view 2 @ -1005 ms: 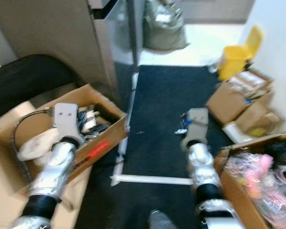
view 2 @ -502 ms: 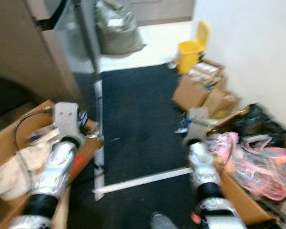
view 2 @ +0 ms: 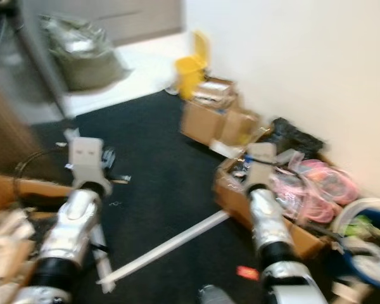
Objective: Picking trash to rubbish bin
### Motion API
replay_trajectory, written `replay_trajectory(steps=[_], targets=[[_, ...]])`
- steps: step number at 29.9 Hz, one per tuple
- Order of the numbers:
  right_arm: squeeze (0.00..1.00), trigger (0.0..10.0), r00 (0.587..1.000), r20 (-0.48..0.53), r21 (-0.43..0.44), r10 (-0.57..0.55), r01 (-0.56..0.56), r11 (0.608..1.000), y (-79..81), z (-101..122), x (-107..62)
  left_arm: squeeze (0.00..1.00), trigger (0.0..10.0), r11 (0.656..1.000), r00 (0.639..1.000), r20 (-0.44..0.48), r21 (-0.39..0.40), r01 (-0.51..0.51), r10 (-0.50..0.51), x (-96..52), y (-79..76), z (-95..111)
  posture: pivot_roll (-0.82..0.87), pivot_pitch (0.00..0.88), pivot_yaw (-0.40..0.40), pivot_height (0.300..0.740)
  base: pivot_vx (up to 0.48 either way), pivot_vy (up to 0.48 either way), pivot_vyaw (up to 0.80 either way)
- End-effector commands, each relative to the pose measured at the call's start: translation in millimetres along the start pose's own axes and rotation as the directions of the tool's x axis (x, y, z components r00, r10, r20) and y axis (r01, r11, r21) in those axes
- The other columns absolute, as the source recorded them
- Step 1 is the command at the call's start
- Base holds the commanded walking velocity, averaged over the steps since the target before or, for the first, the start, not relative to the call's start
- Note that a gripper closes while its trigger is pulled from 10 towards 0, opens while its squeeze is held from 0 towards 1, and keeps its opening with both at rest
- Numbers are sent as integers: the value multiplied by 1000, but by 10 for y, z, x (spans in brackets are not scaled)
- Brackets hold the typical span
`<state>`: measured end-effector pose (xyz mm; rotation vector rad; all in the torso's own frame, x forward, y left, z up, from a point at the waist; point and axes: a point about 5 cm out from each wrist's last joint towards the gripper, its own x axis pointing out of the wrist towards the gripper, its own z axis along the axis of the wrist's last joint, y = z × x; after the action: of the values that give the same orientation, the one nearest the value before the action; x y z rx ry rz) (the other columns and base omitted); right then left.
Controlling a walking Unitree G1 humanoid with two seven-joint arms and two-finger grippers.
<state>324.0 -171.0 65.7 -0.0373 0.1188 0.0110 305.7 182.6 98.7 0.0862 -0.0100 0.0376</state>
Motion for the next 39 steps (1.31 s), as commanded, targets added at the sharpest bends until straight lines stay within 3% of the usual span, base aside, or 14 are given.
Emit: replay_trajectory(steps=[1,39], targets=[[0,10000,1000,-19,9,-6,6,1000,-7,-38,-14,0,10000,1000,1000,-24,18,3,-3,-10,6,-51,48,11,38,740,0,0,-800],[0,10000,998,-59,10,-24,25,1000,-14,-129,-72,0,10000,999,998,-66,32,5,-3,-27,-9,-114,45,39,35,740,0,0,-800]])
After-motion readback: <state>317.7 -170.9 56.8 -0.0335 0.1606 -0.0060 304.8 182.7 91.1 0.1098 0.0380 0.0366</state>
